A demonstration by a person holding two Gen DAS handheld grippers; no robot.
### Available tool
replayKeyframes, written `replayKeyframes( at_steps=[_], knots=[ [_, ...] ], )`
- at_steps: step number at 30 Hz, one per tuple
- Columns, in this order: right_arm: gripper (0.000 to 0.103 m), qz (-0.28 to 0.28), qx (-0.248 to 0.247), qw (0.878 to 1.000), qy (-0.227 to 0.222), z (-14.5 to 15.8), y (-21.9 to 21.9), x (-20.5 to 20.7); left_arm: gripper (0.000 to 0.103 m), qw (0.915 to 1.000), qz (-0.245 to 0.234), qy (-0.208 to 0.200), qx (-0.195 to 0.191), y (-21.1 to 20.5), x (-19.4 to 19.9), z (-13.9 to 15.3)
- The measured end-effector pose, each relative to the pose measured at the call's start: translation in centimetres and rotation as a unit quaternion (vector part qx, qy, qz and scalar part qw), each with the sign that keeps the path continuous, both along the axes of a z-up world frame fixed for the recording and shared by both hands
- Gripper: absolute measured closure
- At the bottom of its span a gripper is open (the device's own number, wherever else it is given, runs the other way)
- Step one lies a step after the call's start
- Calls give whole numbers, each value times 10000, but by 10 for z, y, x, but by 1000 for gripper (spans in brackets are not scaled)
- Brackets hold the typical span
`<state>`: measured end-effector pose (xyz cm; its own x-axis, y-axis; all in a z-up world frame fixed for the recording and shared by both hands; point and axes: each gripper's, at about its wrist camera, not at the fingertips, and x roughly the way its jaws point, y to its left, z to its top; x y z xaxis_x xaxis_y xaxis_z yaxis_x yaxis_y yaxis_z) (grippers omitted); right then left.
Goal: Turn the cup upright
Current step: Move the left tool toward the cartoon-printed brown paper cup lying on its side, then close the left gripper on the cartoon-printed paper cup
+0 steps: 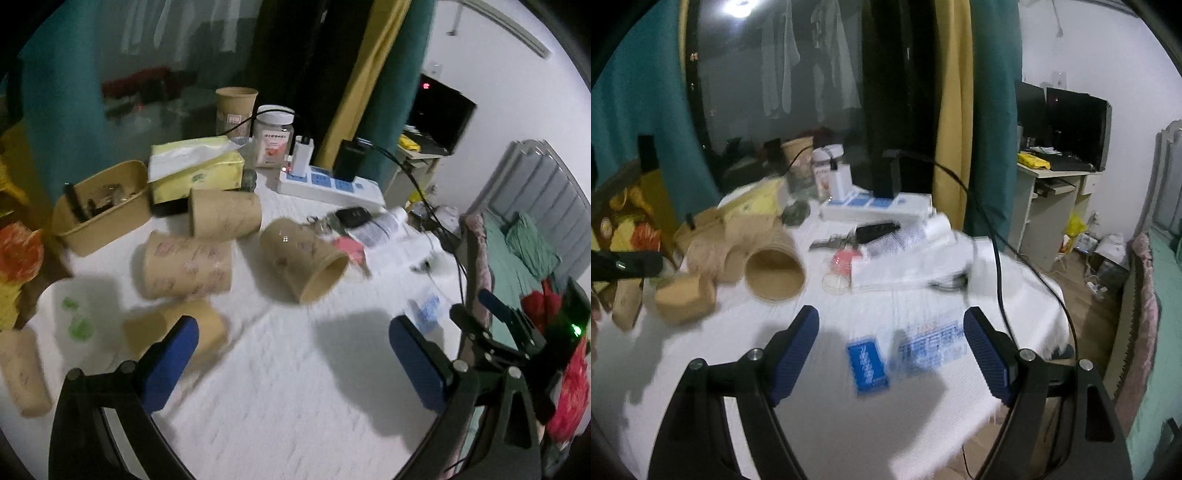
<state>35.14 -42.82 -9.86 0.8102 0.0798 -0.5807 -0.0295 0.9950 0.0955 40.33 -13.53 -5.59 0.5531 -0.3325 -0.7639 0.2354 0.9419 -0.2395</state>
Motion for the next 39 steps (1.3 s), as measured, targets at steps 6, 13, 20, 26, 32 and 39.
replayKeyframes(
  at_steps=[6, 13, 20, 26, 32, 39],
  knots=[
    [24, 191, -76, 9997, -117, 12, 2, 33, 0, 9997, 108, 184, 128, -27, 69, -10],
    [24, 273, 108, 9994, -181, 10, 6, 19, 0, 9970, 305, 698, 102, -46, 116, -43],
    [24, 296, 471, 9983, -162, 9, -2, -17, 9, 9949, 91, 832, 567, -66, 123, -63],
    [24, 362, 772, 9961, -240, 23, -4, -44, 43, 9933, -276, 1008, 495, -70, 117, -68],
    [24, 301, 830, 9958, -255, 35, -2, -77, 43, 9922, -616, 957, 499, -68, 81, -52],
    [24, 140, 927, 9953, -235, 38, 6, -124, 43, 9863, -1338, 325, 908, -58, -7, 8]
  ],
)
